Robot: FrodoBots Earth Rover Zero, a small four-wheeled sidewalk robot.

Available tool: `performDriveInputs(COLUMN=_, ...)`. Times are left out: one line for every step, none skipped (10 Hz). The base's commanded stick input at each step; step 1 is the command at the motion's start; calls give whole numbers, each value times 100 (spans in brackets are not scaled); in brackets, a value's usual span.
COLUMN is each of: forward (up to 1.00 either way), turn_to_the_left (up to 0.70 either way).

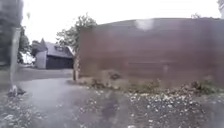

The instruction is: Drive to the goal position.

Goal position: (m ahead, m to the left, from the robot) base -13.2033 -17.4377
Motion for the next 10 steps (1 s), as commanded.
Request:
performDriveInputs(forward=26, turn_to_the_left=-65)
performDriveInputs(forward=26, turn_to_the_left=-65)
performDriveInputs(forward=26, turn_to_the_left=-65)
performDriveInputs(forward=26, turn_to_the_left=-65)
performDriveInputs(forward=26, turn_to_the_left=-65)
performDriveInputs(forward=26, turn_to_the_left=-65)
performDriveInputs(forward=26, turn_to_the_left=-65)
performDriveInputs(forward=26, turn_to_the_left=-65)
performDriveInputs(forward=26, turn_to_the_left=-65)
performDriveInputs(forward=26, turn_to_the_left=-65)
